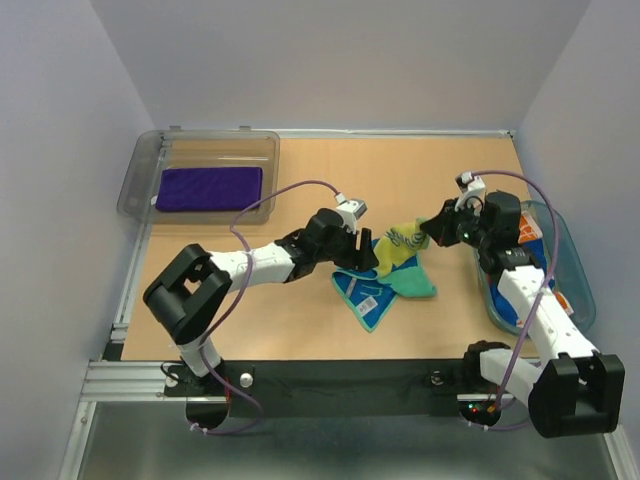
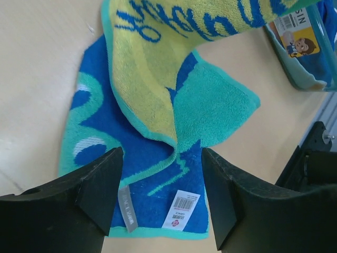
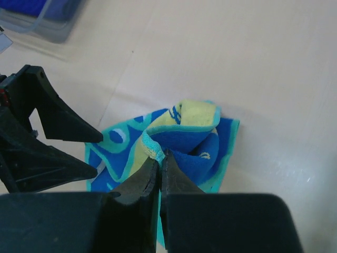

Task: Fold and stack the towels
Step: Flatten out the crumpled towel

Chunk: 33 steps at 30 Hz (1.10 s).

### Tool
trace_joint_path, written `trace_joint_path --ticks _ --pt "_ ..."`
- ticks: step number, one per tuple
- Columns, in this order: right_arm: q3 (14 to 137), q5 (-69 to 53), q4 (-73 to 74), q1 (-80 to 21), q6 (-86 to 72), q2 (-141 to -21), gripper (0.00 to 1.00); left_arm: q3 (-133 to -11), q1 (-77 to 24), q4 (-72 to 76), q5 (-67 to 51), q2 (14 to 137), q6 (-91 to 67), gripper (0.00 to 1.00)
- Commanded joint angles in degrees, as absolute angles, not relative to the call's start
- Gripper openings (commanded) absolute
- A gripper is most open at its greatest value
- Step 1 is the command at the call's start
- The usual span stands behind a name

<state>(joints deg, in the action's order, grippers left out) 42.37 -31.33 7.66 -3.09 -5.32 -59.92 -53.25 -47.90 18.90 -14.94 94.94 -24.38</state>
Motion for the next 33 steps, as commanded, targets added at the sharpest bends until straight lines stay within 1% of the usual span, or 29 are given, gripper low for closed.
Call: trace_joint_path --ticks 1,4,7,15,21,24,27,30,31,33 --pt "38.8 -24.6 5.0 -3.2 -12.8 -55.8 0.01 -55.0 -48.0 28.1 -20.0 97.5 -31.1 0.72" --pt "34.0 -17.1 5.2 -3.1 -16.3 -51.0 0.01 -56.6 -47.8 28.2 -19.5 100.5 -32.5 0.72" --pt "31.6 -13.8 5.0 -3.1 -19.7 -48.6 0.01 -58.2 -47.7 28.1 -19.7 102.9 -33.5 0.71" --pt "28.5 -17.0 5.0 -3.1 -20.7 -48.8 0.01 -61.5 -47.5 27.1 -18.4 108.0 -37.0 0.70" --pt "27.8 -17.3 4.7 -3.2 -19.9 -49.2 0.02 -64.8 -47.5 26.9 -18.3 110.7 -38.3 0.66" --pt "27.8 -17.9 4.5 -3.2 -19.9 -49.2 0.02 -65.9 -47.0 27.0 -18.5 112.0 -39.2 0.61" --pt "27.9 -18.0 4.3 -3.2 -19.7 -49.3 0.03 -67.3 -46.9 27.6 -19.5 112.1 -39.1 0.51" --pt "28.6 -18.1 3.7 -3.2 -20.0 -49.7 0.03 -68.7 -46.7 27.6 -19.8 111.5 -37.8 0.07" --pt "29.1 -18.3 3.5 -3.2 -20.0 -49.9 0.03 -68.8 -46.0 27.4 -19.6 111.2 -37.4 0.00" --pt "31.0 -18.5 3.3 -3.2 -19.9 -50.5 0.03 -69.9 -44.7 26.5 -19.8 109.5 -34.2 0.00"
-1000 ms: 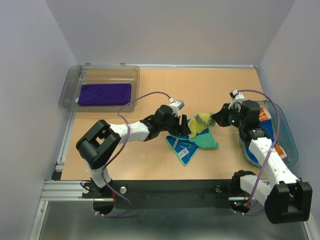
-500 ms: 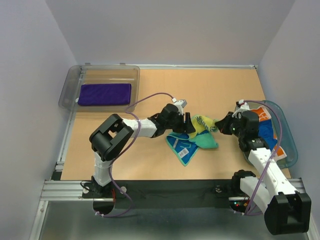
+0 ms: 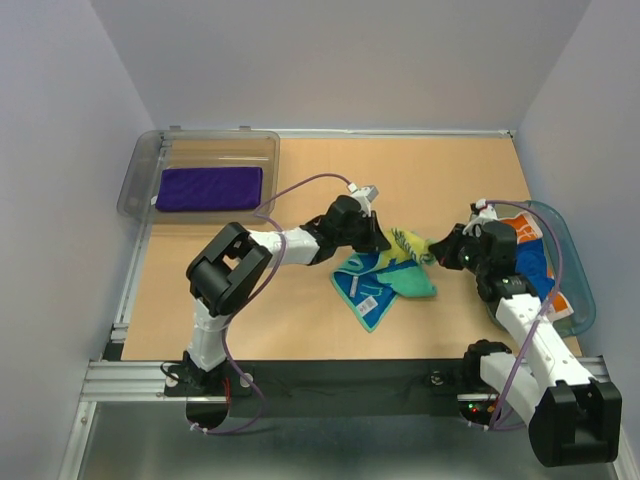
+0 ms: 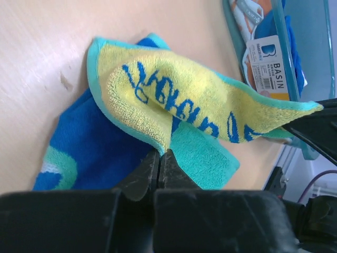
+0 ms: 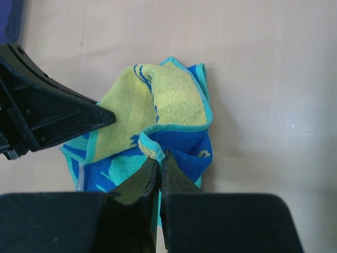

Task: Fold and stack the towels
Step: Flatten out the crumpled towel

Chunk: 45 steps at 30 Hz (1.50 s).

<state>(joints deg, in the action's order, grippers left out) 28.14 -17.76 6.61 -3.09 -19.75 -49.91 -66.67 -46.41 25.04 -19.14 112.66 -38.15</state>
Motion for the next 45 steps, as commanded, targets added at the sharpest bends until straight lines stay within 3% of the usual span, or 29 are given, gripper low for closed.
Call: trace_joint_path --ticks 1,7,10,14,18,21,30,31,34,37,45 --pt "32.0 -18.6 3.3 -3.2 -19.9 -51.2 0.03 -70.7 -43.9 23.6 -18.9 108.8 -32.7 0.00" --pt "41.5 -16.4 1.6 -3.2 -19.9 -57.2 0.03 -82.0 -39.5 5.3 -3.9 99.9 -13.5 0.00" --pt "46.8 -14.9 0.8 -3.2 -21.0 -61.7 0.02 -80.4 -39.2 3.6 1.1 95.7 -12.4 0.00" --pt "47.7 -18.8 0.9 -3.2 -22.1 -64.7 0.02 -71.1 -39.1 1.4 -4.4 92.8 -21.5 0.00" --pt "40.7 -20.0 0.9 -3.2 -22.8 -64.1 0.02 -54.1 -39.5 7.1 -11.6 91.0 -29.0 0.00" --pt "36.8 -21.5 1.1 -3.2 -23.6 -63.0 0.02 -48.5 -41.0 9.5 -15.1 91.6 -31.2 0.00" --pt "27.9 -19.9 4.6 -3.1 -27.4 -56.1 0.03 -44.9 -49.0 6.3 -16.8 90.6 -31.4 0.06" --pt "27.5 -19.0 6.0 -3.1 -27.7 -55.6 0.03 -44.2 -49.0 5.2 -16.3 89.7 -31.6 0.08" --pt "26.0 -16.4 7.6 -3.2 -27.8 -53.8 0.03 -41.9 -49.0 3.6 -15.3 87.5 -31.8 0.38" --pt "25.1 -16.7 7.6 -3.1 -27.1 -53.3 0.04 -40.6 -49.0 4.6 -14.9 84.1 -32.7 0.50" --pt "26.1 -18.2 7.6 -3.2 -24.5 -54.1 0.04 -43.1 -46.4 9.8 -11.8 83.0 -35.9 0.60"
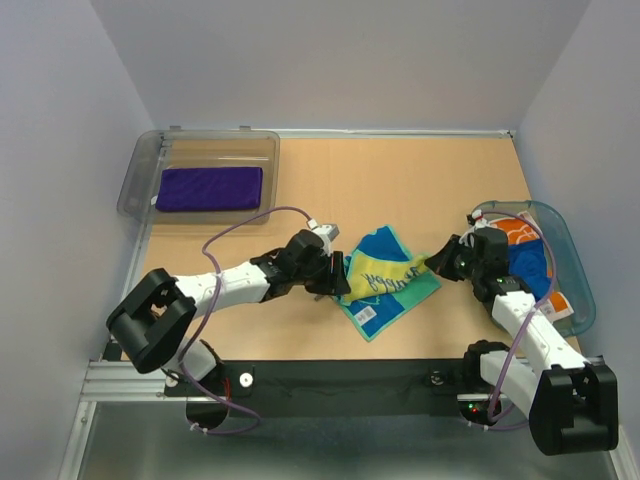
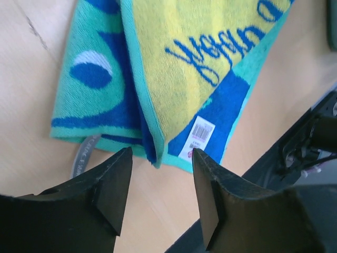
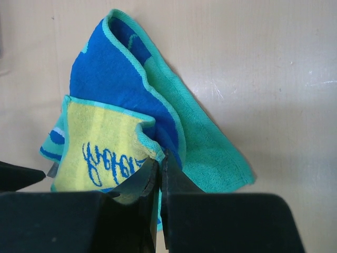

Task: Fold and stack the towels
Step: Flatten out the crumpled towel

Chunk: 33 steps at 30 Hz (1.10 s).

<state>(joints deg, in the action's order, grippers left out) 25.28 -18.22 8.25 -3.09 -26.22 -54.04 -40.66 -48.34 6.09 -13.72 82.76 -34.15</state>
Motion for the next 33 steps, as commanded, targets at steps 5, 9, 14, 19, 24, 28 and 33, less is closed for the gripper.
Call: trace_joint_path --ticks 5,9,14,19,24,28,33 --pt "26.3 -19.0 7.6 -3.1 -23.9 -54.8 0.05 -52.0 -45.1 8.5 -8.6 91.3 -31.9 0.60" --pt "26.4 -19.5 7.6 -3.2 -23.6 -54.7 0.05 -61.6 -44.7 5.5 -6.3 98.6 -28.7 0.60" --pt "26.9 -19.9 7.6 -3.2 -23.2 -54.1 0.05 -68.9 -44.4 0.9 -5.2 106.7 -25.8 0.60" --pt "27.0 -20.0 7.6 -3.2 -23.1 -54.1 0.05 -70.8 -44.5 0.1 -7.0 108.6 -25.7 0.59" --pt "26.9 -20.0 7.6 -3.2 -22.9 -54.3 0.05 -70.0 -45.0 0.1 -8.3 107.9 -25.9 0.56" --pt "26.8 -20.0 7.6 -3.2 -22.9 -54.5 0.05 -69.7 -46.4 -1.0 -8.3 106.5 -25.8 0.50" --pt "26.8 -20.0 7.6 -3.1 -22.9 -54.7 0.05 -70.6 -47.5 -2.5 -8.1 106.0 -25.7 0.49"
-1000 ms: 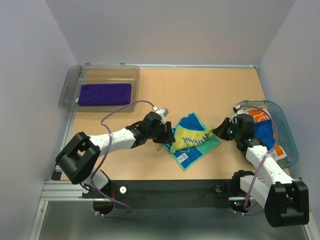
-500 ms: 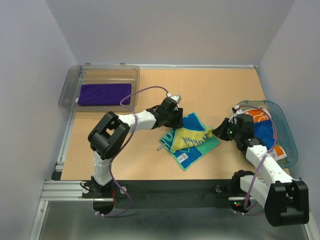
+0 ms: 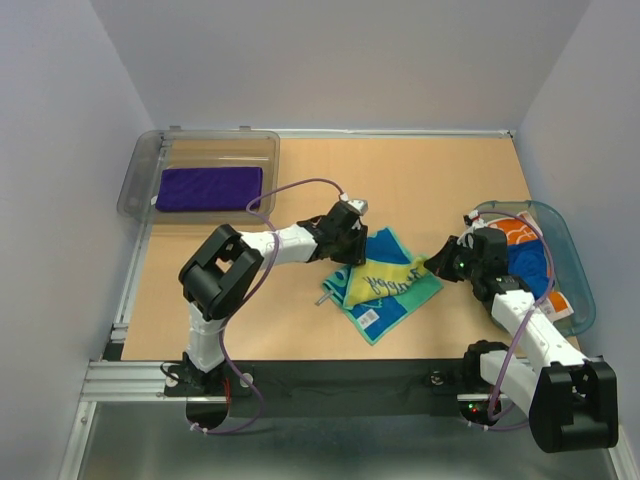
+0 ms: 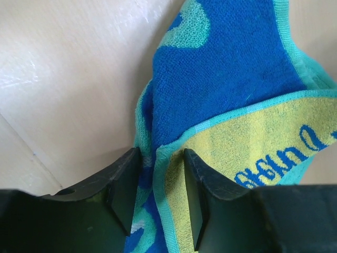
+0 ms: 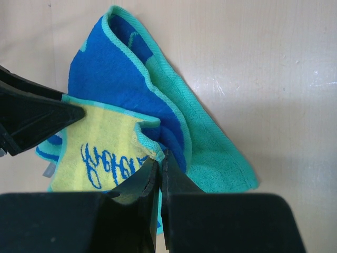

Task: Fold and stack the towels
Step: Flatten out the crumpled towel

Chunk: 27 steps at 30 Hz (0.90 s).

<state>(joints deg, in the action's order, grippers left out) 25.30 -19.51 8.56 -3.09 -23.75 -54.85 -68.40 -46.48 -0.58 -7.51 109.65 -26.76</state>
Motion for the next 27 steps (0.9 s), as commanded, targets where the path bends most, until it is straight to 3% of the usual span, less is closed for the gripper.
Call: trace_joint_path --ticks 1,12,27 --pt "26.8 -20.0 7.6 -3.2 -22.9 -54.7 0.05 -70.7 -48.1 -3.1 -7.1 105.6 -25.6 0.49" --pt "26.7 -20.0 7.6 -3.1 -22.8 -55.1 0.05 -73.3 -50.3 -7.2 1.4 103.4 -23.9 0.49" --pt "26.6 -20.1 7.6 -3.2 -22.8 -55.4 0.05 -74.4 -50.6 -8.2 0.3 107.2 -23.6 0.49"
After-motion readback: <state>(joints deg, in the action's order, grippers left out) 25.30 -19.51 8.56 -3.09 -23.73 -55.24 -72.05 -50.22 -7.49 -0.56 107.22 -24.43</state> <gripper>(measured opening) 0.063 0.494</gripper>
